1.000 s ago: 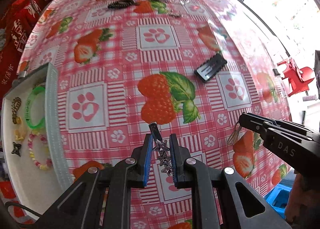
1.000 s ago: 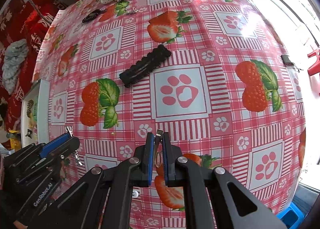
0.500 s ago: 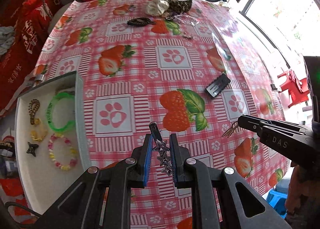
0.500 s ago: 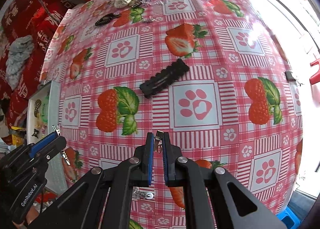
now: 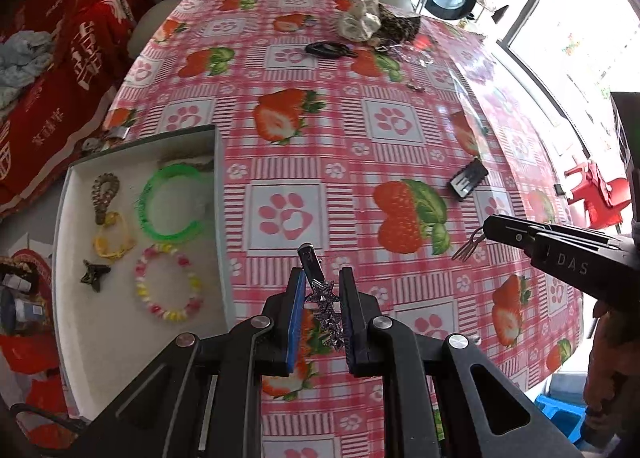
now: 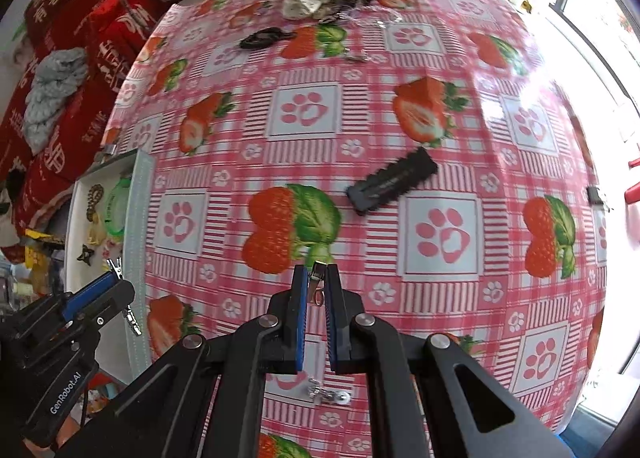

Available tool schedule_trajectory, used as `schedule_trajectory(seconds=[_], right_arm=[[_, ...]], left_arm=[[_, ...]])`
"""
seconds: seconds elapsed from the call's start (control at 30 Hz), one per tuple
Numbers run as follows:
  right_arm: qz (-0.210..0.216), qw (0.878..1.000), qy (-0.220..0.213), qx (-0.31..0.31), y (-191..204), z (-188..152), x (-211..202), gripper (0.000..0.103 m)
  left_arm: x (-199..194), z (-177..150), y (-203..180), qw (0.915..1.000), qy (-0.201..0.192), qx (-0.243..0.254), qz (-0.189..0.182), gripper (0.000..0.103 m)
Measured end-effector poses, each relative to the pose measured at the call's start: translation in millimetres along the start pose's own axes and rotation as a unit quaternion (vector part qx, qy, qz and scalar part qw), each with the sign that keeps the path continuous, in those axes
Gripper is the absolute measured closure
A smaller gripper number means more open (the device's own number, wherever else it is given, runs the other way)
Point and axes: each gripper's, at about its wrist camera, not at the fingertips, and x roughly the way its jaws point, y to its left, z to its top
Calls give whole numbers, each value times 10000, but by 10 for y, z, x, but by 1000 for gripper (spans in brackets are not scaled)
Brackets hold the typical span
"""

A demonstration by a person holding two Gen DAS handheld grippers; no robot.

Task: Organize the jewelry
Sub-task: 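Carry the star hair pin and small silver clip over the white tray with both grippers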

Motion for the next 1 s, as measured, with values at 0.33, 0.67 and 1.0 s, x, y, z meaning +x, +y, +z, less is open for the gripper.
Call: schedule_trajectory(seconds=[0.33, 0.67, 1.0], right_arm=[[117, 9989, -12, -461, 450, 79, -2, 94], [543, 9934, 33, -1006, 1051, 138, 40, 94], [1046, 9812, 185, -1609, 1787, 144, 195, 94]], left_arm=[[-118, -82, 367, 9990, -138, -406, 109, 80], [-204, -254, 926, 9936, -195, -1009, 477, 80], [-202, -509, 1540, 9826, -127, -1607, 920, 80]])
